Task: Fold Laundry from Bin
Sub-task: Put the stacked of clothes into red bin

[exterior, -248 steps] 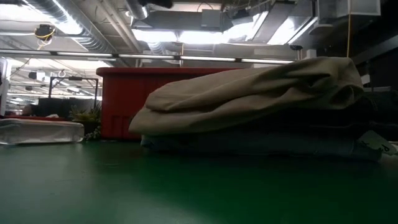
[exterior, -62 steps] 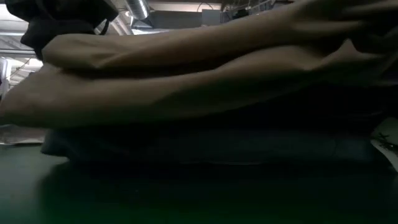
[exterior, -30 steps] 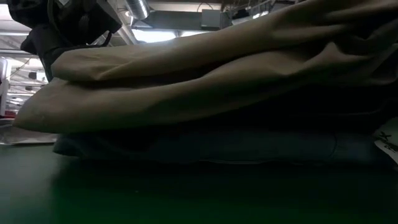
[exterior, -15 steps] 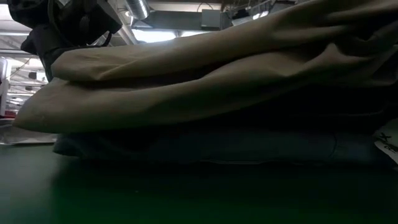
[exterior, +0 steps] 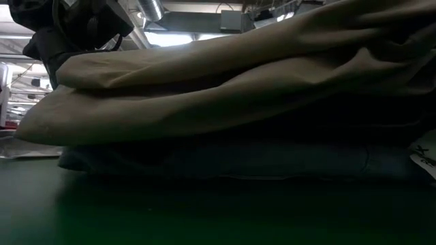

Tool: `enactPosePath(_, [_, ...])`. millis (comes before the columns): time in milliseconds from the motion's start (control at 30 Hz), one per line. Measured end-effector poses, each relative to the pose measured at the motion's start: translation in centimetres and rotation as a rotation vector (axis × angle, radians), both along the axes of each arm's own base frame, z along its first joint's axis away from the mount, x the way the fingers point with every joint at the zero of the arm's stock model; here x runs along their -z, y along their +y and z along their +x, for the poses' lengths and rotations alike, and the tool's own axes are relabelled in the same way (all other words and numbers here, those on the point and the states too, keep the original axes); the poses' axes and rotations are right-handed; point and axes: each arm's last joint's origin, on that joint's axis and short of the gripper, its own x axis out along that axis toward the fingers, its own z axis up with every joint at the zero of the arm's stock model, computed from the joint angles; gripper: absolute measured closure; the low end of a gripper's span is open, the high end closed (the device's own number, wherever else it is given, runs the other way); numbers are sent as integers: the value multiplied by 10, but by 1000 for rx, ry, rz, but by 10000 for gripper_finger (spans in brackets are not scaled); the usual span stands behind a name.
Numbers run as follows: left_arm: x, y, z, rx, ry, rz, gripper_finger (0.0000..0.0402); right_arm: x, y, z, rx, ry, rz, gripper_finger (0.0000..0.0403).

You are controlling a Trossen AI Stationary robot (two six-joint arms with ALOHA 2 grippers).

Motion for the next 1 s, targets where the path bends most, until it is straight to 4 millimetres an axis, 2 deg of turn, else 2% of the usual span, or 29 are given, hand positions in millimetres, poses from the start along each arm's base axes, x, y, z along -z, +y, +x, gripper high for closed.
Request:
enactPosePath(100, [0, 0, 0, 0, 0, 0, 262, -4, -6, -7, 12, 57, -18, 242])
enactPosePath(200, [0, 0, 0, 0, 0, 0, 262, 0, -9, -11, 49, 8, -9, 242])
enactPosePath(433, [0, 0, 0, 1, -1, 0, 262, 46, -11, -12, 64, -133, 94, 242])
enactPosePath(600, [0, 0, 0, 0, -1, 2, 262, 67, -15, -9, 102, -302, 106, 242])
enactPosePath(767, [0, 0, 0, 0, -5, 1, 262, 69, -23, -1, 164, -325, 125, 242])
enactPosePath(1000, [0, 0, 1, -1, -9, 0, 262, 67, -30, 22, 112, -475, 139, 242])
